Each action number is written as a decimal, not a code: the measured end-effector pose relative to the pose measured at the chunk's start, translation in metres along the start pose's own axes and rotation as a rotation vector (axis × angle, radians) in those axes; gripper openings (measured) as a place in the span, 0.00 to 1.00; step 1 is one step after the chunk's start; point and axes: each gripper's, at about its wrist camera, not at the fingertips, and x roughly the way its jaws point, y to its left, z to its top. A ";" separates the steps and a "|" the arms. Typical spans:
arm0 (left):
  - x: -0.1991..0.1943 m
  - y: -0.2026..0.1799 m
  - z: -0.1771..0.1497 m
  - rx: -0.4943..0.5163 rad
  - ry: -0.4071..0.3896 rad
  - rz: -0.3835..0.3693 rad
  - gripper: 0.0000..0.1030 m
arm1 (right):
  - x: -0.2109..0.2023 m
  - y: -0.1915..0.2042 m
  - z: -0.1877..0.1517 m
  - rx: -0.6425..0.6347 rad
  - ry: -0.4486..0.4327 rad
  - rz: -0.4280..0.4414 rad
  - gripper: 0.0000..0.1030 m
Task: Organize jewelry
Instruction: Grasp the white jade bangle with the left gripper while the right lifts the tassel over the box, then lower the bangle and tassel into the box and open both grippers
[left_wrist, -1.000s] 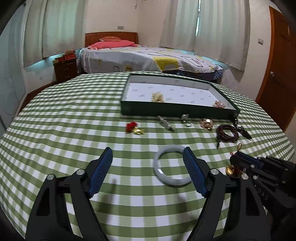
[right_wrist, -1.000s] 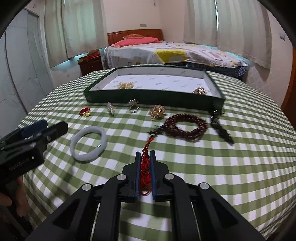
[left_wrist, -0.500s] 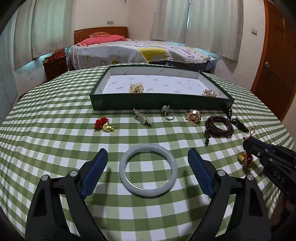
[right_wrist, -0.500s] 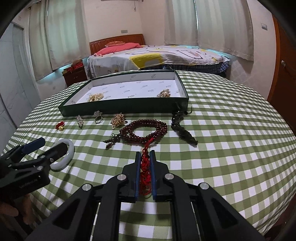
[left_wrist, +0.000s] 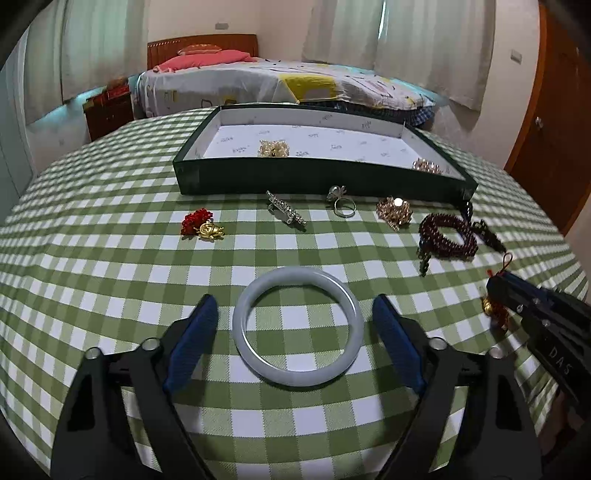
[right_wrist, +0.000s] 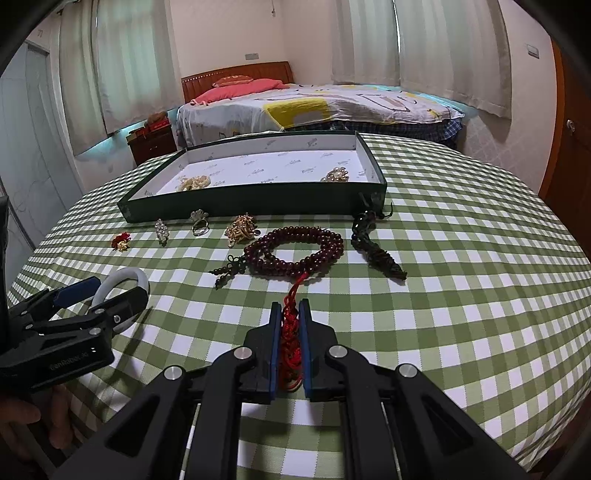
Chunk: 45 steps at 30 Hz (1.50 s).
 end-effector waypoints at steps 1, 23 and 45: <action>-0.001 0.000 0.000 0.013 -0.003 0.002 0.67 | 0.000 0.001 0.000 -0.001 0.000 0.001 0.10; -0.054 0.004 0.041 0.010 -0.185 -0.014 0.67 | -0.020 0.013 0.034 -0.008 -0.085 0.038 0.10; 0.019 -0.025 0.168 -0.016 -0.262 -0.099 0.67 | 0.031 0.007 0.165 -0.008 -0.232 0.079 0.10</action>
